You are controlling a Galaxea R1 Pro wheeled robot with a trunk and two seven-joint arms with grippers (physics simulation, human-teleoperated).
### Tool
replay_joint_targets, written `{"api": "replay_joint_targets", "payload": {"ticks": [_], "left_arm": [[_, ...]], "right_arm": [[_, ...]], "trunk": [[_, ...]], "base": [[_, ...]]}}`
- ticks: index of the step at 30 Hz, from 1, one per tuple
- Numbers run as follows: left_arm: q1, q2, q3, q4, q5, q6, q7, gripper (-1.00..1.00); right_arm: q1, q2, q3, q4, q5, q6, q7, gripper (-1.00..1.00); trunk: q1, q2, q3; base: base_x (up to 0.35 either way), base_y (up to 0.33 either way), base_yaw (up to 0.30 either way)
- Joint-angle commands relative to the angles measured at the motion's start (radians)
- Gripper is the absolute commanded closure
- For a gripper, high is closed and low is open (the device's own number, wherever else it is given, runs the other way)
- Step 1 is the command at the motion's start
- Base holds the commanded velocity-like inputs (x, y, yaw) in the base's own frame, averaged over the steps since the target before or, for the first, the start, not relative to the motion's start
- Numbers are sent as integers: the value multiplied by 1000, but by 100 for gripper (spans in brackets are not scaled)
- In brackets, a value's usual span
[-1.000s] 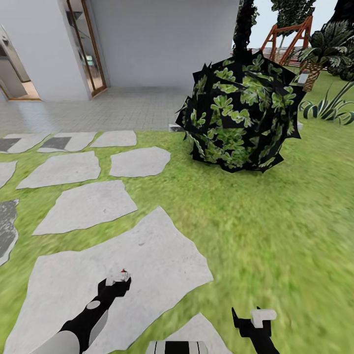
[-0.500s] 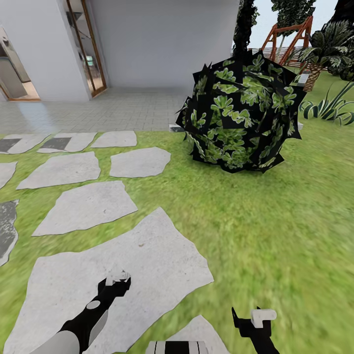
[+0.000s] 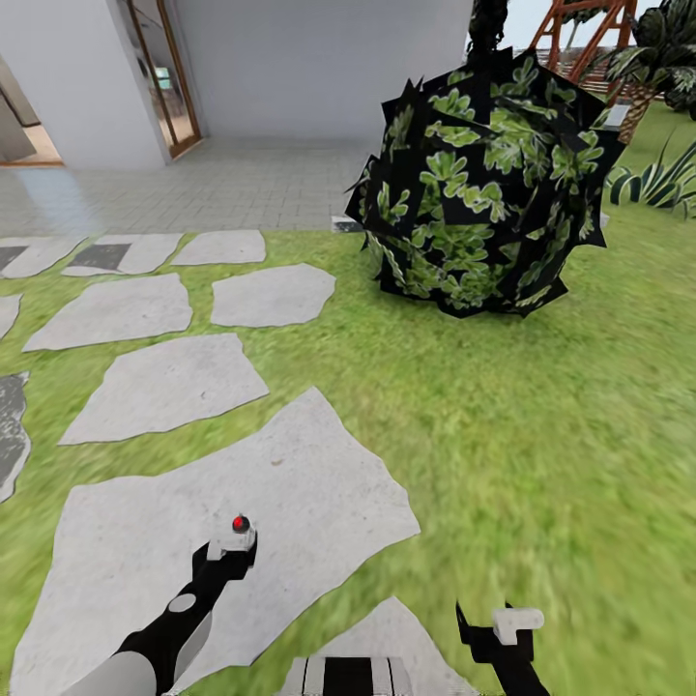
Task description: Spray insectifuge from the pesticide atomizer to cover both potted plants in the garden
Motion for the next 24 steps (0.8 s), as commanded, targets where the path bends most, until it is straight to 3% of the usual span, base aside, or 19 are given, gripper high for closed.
{"api": "replay_joint_targets", "payload": {"ticks": [1, 6, 16, 24], "left_arm": [[-1, 0, -2, 2, 1, -5, -1, -100], [-1, 0, -3, 2, 1, -7, -1, -100], [-1, 1, -1, 2, 2, -8, -1, -100], [-1, 2, -1, 3, 6, -10, -1, -100]], "right_arm": [[0, 0, 0, 1, 0, -3, 0, -100], [0, 0, -1, 1, 0, -4, 0, -100], [0, 0, -1, 1, 0, -5, 0, -100], [0, 0, -1, 1, 1, -4, 0, -100]], "trunk": [[0, -1, -6], [2, -2, -33], [2, -2, -42], [5, -3, -64]], "base": [[0, 0, 0], [0, 0, 0], [0, 0, 0], [0, 0, 8]]}}
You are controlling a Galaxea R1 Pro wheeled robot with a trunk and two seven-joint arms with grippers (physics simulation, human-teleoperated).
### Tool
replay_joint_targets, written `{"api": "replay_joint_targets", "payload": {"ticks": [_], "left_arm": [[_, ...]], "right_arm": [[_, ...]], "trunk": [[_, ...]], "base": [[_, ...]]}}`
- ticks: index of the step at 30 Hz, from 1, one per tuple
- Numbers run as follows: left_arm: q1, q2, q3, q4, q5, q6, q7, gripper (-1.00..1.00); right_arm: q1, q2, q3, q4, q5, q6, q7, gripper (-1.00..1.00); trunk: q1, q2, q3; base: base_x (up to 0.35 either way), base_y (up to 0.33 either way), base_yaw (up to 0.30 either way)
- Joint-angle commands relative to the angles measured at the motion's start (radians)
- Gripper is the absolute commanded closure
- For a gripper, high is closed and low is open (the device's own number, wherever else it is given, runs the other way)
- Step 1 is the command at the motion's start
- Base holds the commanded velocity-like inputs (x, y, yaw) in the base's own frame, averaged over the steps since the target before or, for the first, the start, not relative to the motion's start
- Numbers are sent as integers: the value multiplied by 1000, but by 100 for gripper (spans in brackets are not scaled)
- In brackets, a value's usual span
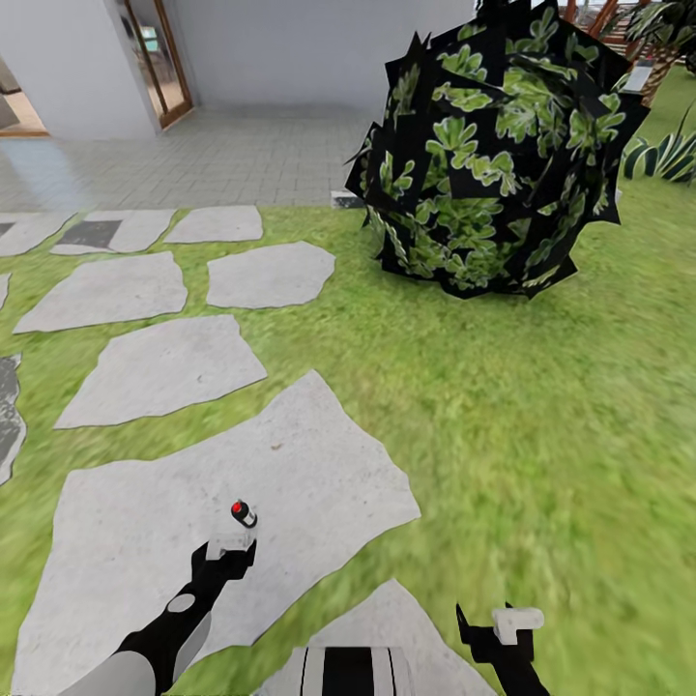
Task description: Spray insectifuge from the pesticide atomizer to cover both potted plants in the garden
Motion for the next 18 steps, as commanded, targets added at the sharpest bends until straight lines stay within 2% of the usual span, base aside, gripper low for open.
{"api": "replay_joint_targets", "payload": {"ticks": [1, 11, 18], "left_arm": [[0, 0, -1, 1, 3, -3, -1, -100], [1, 1, -1, 0, 4, -4, -1, -100], [1, 0, -1, 0, 4, -5, -1, -100]], "right_arm": [[0, 0, 0, 1, 1, -3, 0, -100], [0, 0, 1, 0, -1, -3, 0, -100], [0, 0, 0, 0, 0, -3, 0, -100]], "trunk": [[0, 0, -2], [0, 0, -7], [0, 0, -7]], "base": [[0, 0, 43], [9, 0, 24], [150, 40, 1]]}}
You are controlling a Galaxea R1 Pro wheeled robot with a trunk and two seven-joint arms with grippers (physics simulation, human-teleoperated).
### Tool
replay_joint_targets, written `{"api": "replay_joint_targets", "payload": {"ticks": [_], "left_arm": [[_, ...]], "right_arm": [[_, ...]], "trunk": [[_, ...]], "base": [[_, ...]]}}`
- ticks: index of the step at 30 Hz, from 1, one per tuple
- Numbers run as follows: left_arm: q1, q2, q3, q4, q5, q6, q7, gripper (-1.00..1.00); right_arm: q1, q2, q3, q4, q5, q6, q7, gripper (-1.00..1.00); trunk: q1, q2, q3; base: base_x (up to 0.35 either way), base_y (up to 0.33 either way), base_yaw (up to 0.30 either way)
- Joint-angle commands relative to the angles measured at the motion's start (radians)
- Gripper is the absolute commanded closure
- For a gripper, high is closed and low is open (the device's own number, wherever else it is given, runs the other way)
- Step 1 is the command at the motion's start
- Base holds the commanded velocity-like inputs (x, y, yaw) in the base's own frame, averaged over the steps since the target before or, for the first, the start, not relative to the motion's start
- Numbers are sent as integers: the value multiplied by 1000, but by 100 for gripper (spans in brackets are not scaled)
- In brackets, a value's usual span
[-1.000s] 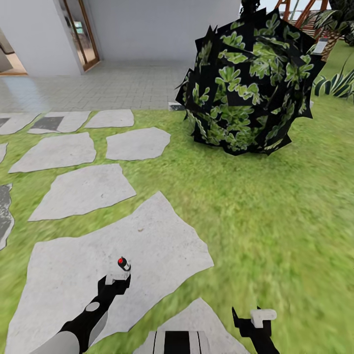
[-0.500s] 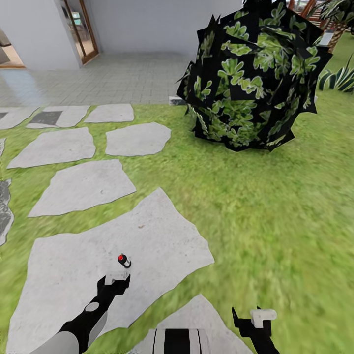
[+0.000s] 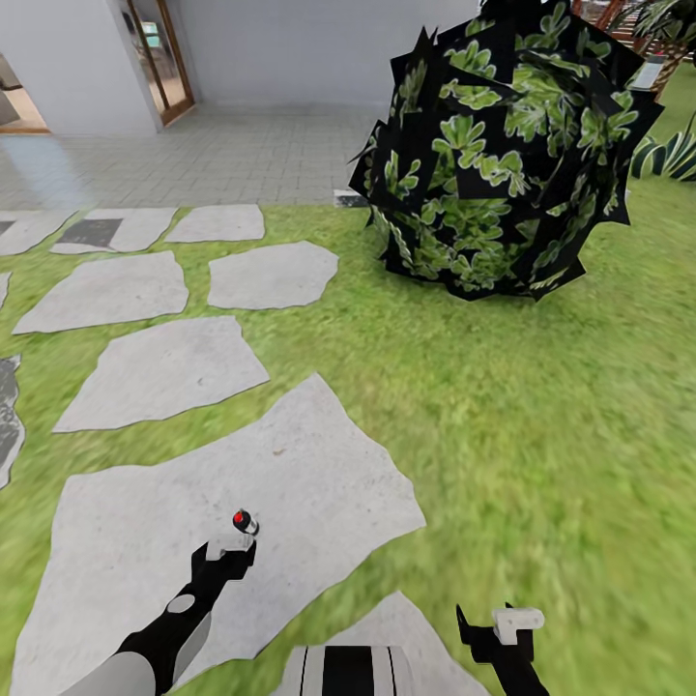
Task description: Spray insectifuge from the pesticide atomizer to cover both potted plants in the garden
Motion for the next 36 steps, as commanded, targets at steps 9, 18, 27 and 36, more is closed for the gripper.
{"api": "replay_joint_targets", "payload": {"ticks": [9, 18, 27, 36], "left_arm": [[0, 1, -1, 1, 3, -3, -1, -100], [0, 2, -1, 1, 3, -3, -1, -100], [0, 0, -2, 1, 0, -3, -1, -100], [0, 0, -2, 1, 0, -6, -1, -100]], "right_arm": [[0, 0, 0, 1, 1, -3, 0, -100], [0, 0, 0, 1, 1, -3, 0, -100], [0, 0, 0, 1, 1, -3, 0, -100], [0, 0, 0, 1, 2, -3, 0, -100]], "trunk": [[0, 0, -1], [0, 0, -1], [0, 0, -1], [0, 0, -1]], "base": [[20, 5, 0], [153, 0, 0], [54, 0, 0], [65, -27, 0]]}}
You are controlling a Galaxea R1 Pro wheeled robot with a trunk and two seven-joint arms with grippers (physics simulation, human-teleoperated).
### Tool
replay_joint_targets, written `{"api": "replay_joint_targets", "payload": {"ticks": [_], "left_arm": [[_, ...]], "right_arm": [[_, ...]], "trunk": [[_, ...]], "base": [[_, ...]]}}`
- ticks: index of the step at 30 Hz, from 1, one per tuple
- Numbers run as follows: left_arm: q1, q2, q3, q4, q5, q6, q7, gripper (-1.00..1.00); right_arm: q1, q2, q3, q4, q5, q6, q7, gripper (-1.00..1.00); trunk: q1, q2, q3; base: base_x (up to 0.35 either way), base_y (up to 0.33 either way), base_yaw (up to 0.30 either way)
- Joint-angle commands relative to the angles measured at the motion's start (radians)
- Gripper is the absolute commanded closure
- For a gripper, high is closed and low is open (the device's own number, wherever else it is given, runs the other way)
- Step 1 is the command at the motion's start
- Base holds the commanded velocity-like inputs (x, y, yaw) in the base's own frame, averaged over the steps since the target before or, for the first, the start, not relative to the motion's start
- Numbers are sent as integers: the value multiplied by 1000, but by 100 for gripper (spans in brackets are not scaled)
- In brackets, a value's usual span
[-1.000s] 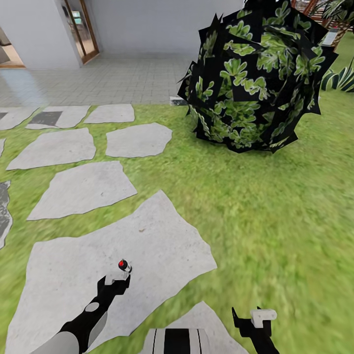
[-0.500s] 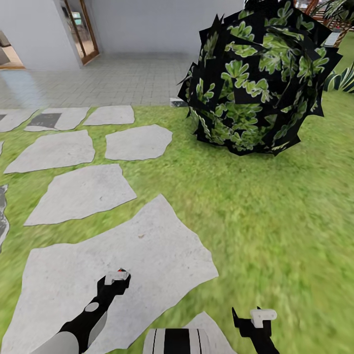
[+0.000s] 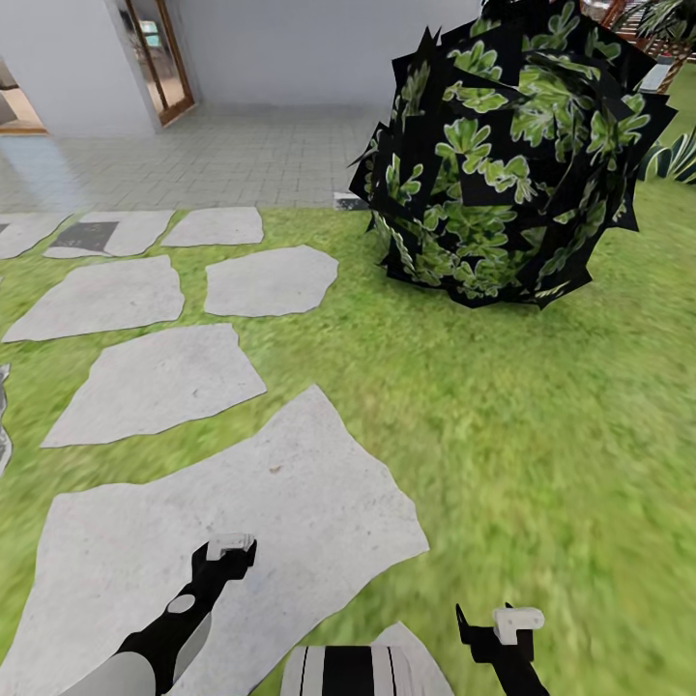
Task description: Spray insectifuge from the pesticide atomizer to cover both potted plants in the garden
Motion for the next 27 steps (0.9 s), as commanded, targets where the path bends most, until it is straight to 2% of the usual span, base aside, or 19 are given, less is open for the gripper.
{"api": "replay_joint_targets", "payload": {"ticks": [1, 13, 17, 20, 27], "left_arm": [[0, 0, -2, 1, 2, -3, -1, -100], [1, 0, -4, 1, -3, -5, -1, -100], [1, 0, -4, 1, -3, -8, -1, -100], [1, 0, -4, 1, -4, -34, -1, -100], [2, -1, -4, 2, -4, -74, -1, -100]], "right_arm": [[0, 0, 0, 1, 0, -3, 0, -100], [0, 0, 0, 1, 0, -3, 0, -100], [0, 0, 0, 1, -1, -3, -1, -100], [0, 0, 0, 1, -1, -3, -1, -100], [0, 0, 0, 1, -1, -3, 0, -100]], "trunk": [[0, 0, -1], [0, 0, -1], [2, -1, -20], [3, -2, -36], [3, -2, -38]], "base": [[13, -6, 0], [2, -1, 0], [0, 0, 0], [0, 0, 0], [0, 0, 0]]}}
